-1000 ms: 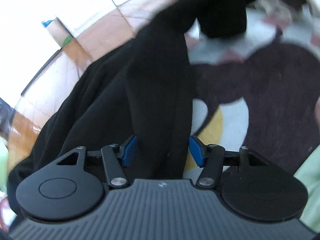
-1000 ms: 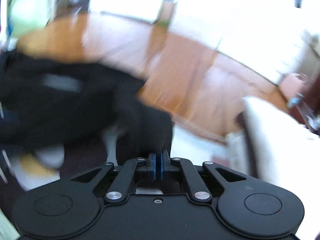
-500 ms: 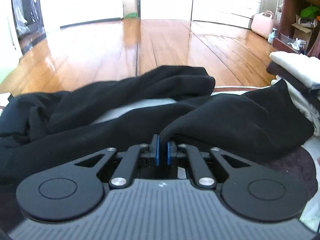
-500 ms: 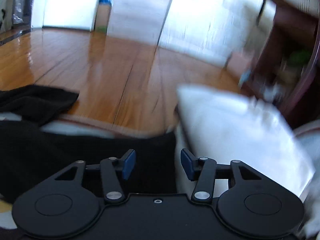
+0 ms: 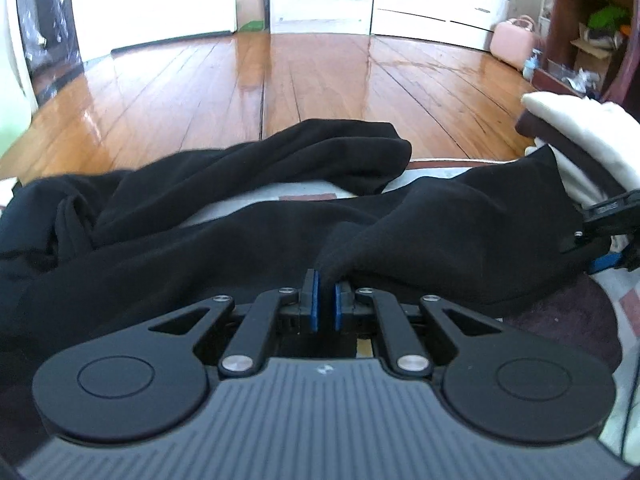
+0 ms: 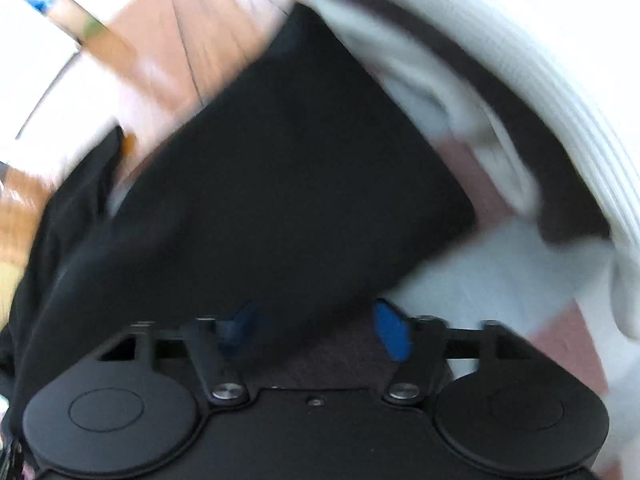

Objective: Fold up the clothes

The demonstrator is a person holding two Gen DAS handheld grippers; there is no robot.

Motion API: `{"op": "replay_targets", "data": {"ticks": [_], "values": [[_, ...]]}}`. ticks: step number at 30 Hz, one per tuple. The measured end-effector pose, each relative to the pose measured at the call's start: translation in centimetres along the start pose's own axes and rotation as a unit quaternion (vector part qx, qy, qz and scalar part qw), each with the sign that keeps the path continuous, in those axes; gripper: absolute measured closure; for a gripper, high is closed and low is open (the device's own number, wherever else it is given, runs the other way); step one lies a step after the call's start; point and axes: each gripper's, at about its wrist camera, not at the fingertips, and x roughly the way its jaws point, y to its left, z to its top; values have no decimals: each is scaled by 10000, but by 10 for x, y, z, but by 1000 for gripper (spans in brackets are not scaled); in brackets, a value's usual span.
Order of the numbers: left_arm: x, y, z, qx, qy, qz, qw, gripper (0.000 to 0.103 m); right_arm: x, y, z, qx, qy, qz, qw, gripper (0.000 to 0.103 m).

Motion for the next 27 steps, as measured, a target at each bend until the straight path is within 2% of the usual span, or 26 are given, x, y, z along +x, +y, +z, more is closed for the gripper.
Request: {"op": "replay_targets", "data": {"ticks": [1,2,3,4,5,6,7,8,9,10,11,12,13,15,16,17,18,19,21,22,23,24,25,26,27], "values": [[1,1,0,-15,12,-18,10000,96,3,10,-3,-295,-216,-237,9991,28],[1,0,0,16,4,-20,10000,96,5,20,-7,-691,-438,-496,9954,40],[0,-2,0,52,-7,-22,10000,96,2,35,-16,-1386,-887,-838,9828,96],[-1,-3,0,88,-17,-23,10000,96,-6,52,-28,-2234,-1493,-1221,9555,95],[-3,-3,1,52,-9,-92,9999,96,-13,68,-41,-3052,-2079,-1587,9157,96],[-7,-2,2,-31,4,-156,9999,96,-25,83,-57,-3786,-2800,-2027,8586,96],[-11,-1,2,-117,17,-219,9997,96,-41,92,-72,-4202,-3428,-2425,8044,96],[-15,0,3,-160,37,-255,9995,96,-57,94,-79,-4267,-3753,-2590,7810,96],[-19,2,4,-221,86,-348,9991,96,-65,91,-80,-4233,-3789,-2675,7783,96],[-18,7,2,-445,322,-702,9960,93,-67,85,-79,-4214,-3693,-2789,7799,96],[-16,12,0,-683,574,-1080,9901,89,-69,79,-78,-4193,-3597,-2902,7814,96],[-15,18,-2,-919,825,-1455,9816,79,-71,73,-78,-4172,-3500,-3014,7827,96],[-7,26,-9,-1277,1217,-1835,9671,78,-63,69,-79,-4285,-3393,-3211,7734,95],[-5,43,-23,-1609,1622,-2035,9520,78,-32,64,-87,-4755,-3093,-3686,7364,95],[-12,52,-26,-1581,1553,-1866,9571,78,-19,64,-86,-4955,-2902,-3800,7251,94],[-24,65,-27,-1572,1397,-1528,9656,78,-15,65,-84,-4979,-2796,-3812,7270,91],[-37,78,-28,-1564,1234,-1174,9729,74,-19,69,-82,-4865,-2768,-3795,7367,77],[-50,92,-28,-1553,1068,-817,9787,64,-26,72,-79,-4673,-2825,-3782,7475,55],[-77,124,-33,-1728,808,74,9816,54,-38,78,-59,-4235,-3112,-3731,7646,32],[-88,140,-37,-1878,765,539,9777,51,-48,79,-57,-4051,-3301,-3629,7715,31],[-98,157,-44,-2037,810,1074,9698,51,-57,79,-57,-3902,-3500,-3482,7771,31],[-107,176,-52,-2218,927,1686,9559,50,-66,80,-58,-3805,-3674,-3225,7850,30],[-114,193,-61,-2402,1077,2206,9392,50,-75,82,-60,-3742,-3825,-2883,7940,30],[-122,212,-74,-2627,1244,2704,9178,50,-83,84,-64,-3715,-3933,-2486,8034,30],[-131,228,-85,-2831,1296,3051,9000,50,-91,88,-69,-3746,-3975,-2028,8127,30]]}}
